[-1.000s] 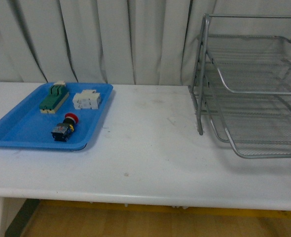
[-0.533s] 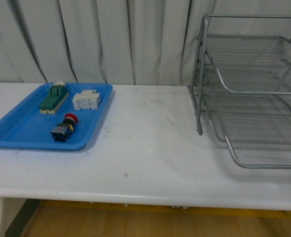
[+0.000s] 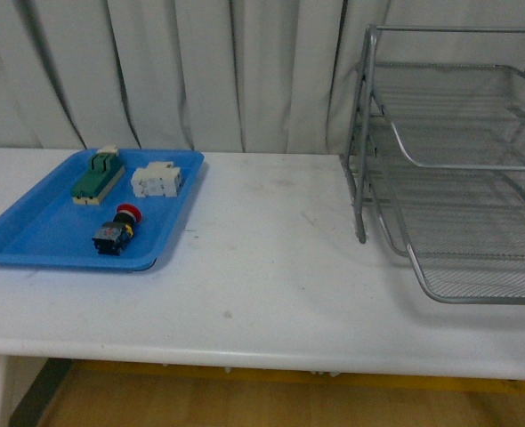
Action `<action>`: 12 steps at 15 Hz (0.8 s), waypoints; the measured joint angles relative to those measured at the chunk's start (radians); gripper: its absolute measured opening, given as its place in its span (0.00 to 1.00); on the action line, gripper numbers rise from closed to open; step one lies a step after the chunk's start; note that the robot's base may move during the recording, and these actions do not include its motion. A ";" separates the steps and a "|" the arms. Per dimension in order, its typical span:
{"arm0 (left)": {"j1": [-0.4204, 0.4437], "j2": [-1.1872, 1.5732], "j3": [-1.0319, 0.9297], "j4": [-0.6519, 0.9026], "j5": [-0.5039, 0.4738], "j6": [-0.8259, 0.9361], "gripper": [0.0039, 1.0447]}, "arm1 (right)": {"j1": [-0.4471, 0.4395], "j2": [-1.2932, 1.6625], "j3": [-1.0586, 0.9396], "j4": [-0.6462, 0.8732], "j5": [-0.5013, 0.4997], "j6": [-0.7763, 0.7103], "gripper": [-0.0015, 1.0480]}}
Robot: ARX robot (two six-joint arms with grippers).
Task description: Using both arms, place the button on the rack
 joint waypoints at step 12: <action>0.000 0.000 0.000 0.000 0.000 0.000 0.94 | 0.003 -1.860 -0.230 -1.265 0.156 -1.253 0.05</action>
